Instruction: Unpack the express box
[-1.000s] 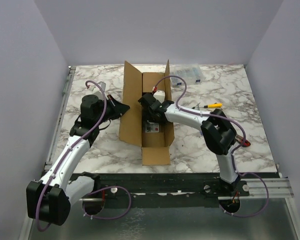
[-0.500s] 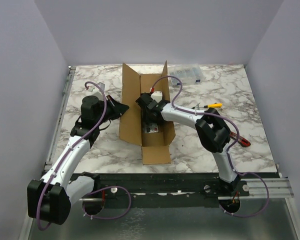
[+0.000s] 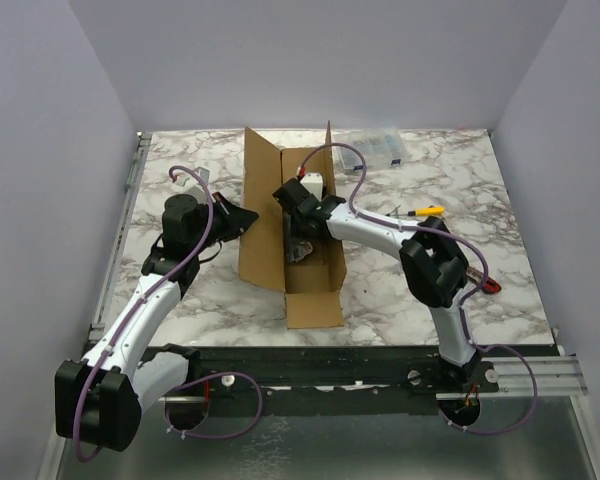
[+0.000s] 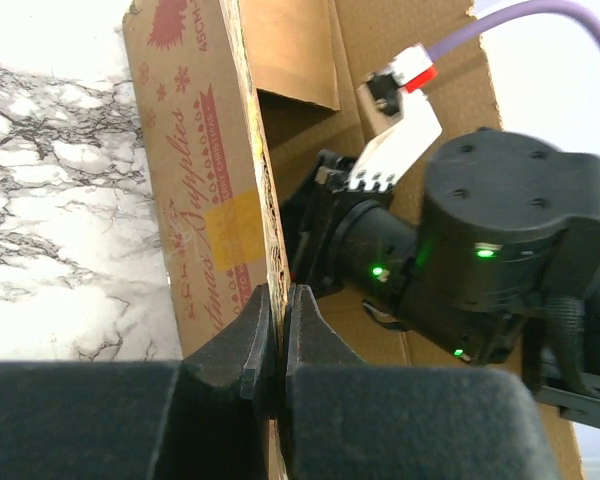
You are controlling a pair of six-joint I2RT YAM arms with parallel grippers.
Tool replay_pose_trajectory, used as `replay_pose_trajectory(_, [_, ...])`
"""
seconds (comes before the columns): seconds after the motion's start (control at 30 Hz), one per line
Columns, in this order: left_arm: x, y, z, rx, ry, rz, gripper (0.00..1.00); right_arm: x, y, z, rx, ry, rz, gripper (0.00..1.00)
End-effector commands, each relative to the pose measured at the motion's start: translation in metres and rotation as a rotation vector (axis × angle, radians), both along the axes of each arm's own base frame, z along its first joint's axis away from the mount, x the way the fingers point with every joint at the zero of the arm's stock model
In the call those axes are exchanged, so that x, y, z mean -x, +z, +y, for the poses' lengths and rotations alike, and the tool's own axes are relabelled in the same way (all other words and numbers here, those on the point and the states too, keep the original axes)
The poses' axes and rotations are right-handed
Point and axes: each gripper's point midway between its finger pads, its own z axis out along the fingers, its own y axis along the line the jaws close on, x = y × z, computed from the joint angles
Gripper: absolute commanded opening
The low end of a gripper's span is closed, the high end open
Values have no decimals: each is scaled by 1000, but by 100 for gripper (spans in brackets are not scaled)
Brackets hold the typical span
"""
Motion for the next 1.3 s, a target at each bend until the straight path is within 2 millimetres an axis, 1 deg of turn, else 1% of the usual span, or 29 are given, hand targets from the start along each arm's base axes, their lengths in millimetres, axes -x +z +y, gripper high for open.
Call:
replay_pose_trajectory(0.0, [4,-3,-1,-38,-25,-37,0,-12,44,-15,4,-14,-103,0])
replay_pose_trajectory(0.07, [4,-4,0,-43,-23,-34,0,-14,61,-18,-13,-23,-141,0])
replay_pose_trajectory(0.13, [4,-4,0,-46,-20,-34,0,-14,72,-22,-16,-32,-165,0])
replay_pose_trajectory(0.27, [3,-1,1,-53,-15,-41,0,-12,86,-28,-17,-41,-180,0])
replay_pose_trajectory(0.37, [1,-2,4,-64,-1,-37,0,-10,96,-28,-21,-22,-186,0])
replay_pose_trajectory(0.43, [-2,-2,6,-71,18,-32,0,-7,109,-24,-42,1,-188,0])
replay_pose_trajectory(0.5, [-4,-8,10,-89,42,2,0,-4,133,-16,-86,46,-215,0])
replay_pose_trajectory(0.57, [-7,-10,15,-106,70,22,0,2,162,-5,-158,117,-246,0])
replay_pose_trajectory(0.67, [-11,-10,24,-139,118,39,0,13,210,7,-264,198,-278,0])
replay_pose_trajectory(0.73, [-15,-9,33,-166,165,47,0,23,237,9,-320,241,-295,0])
replay_pose_trajectory(0.8, [-19,-8,40,-188,200,55,0,31,261,6,-358,258,-321,0])
replay_pose_trajectory(0.9, [-25,-5,50,-215,245,66,0,40,293,-8,-381,259,-377,0])
replay_pose_trajectory(0.97, [-30,-2,57,-244,261,66,0,44,312,-23,-367,245,-420,0])
replay_pose_trajectory(1.0, [-33,-2,62,-265,278,74,0,46,320,-32,-352,231,-444,0])
replay_pose_trajectory(1.07, [-38,-1,77,-309,326,99,0,46,332,-59,-292,171,-500,0])
replay_pose_trajectory(1.1, [-41,1,84,-328,346,104,0,46,337,-74,-253,134,-532,0])
replay_pose_trajectory(1.17, [-43,2,100,-373,400,129,0,46,340,-104,-168,63,-576,0])
replay_pose_trajectory(1.23, [-46,7,120,-405,473,139,0,49,336,-131,-88,-3,-595,0])
replay_pose_trajectory(1.27, [-46,9,129,-414,500,141,0,50,330,-143,-55,-29,-594,0])
